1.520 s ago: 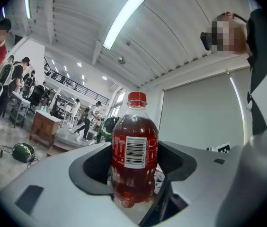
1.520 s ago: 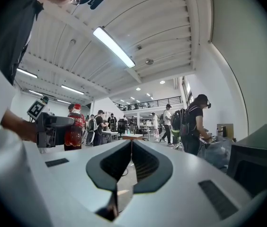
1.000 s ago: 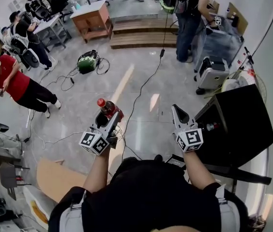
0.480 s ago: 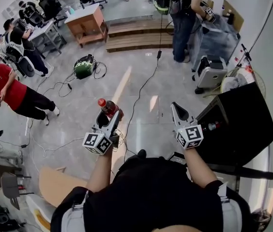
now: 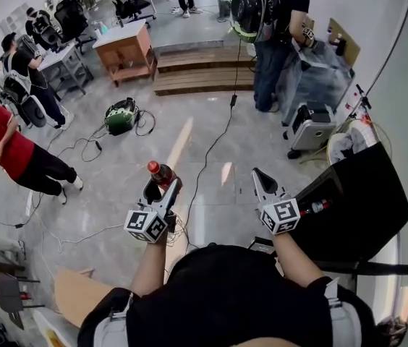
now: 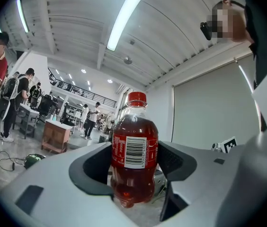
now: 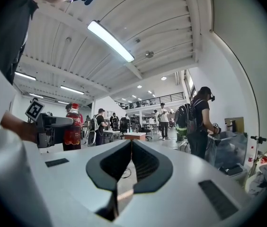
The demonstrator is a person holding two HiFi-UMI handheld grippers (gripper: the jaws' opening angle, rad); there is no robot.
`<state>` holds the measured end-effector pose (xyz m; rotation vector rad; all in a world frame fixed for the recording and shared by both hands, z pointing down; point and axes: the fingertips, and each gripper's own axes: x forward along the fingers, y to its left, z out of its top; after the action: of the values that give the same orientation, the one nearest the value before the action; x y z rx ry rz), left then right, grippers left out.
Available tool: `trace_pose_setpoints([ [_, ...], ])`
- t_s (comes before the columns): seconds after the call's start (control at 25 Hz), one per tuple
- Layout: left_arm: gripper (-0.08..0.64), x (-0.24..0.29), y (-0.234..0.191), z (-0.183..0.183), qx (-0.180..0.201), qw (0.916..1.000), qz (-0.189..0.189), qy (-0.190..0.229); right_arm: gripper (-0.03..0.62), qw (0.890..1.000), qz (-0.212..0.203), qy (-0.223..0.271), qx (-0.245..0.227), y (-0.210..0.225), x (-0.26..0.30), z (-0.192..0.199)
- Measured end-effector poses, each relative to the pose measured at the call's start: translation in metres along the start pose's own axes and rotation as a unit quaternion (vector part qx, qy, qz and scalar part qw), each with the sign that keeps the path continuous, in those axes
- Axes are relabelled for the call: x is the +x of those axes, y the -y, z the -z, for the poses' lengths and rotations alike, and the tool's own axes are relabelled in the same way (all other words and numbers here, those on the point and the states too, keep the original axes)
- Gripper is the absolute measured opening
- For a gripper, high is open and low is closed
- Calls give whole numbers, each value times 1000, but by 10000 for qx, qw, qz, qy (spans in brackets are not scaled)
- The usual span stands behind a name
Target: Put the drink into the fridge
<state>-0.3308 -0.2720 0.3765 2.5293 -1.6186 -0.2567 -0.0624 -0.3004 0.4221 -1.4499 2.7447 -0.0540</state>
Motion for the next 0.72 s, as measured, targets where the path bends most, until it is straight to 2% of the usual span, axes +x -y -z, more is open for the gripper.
trace_pose_setpoints([
  [0.16, 311, 9, -14, -2, -34, 9999, 99, -80, 23, 9999, 144, -31, -21, 3, 14, -5],
  [0.36, 310, 18, -20, 9, -138, 9985, 421, -333, 23, 9969, 787, -28, 45, 9, 1, -4],
  [0.56, 311, 59, 1, 19, -147, 9931, 1073, -440, 23, 9894, 1453, -56, 13, 34, -31, 1],
  [0.72, 310, 111, 49, 47, -132, 9814, 1778, -717, 23, 9748, 2211, -225, -217, 71, -81, 8],
])
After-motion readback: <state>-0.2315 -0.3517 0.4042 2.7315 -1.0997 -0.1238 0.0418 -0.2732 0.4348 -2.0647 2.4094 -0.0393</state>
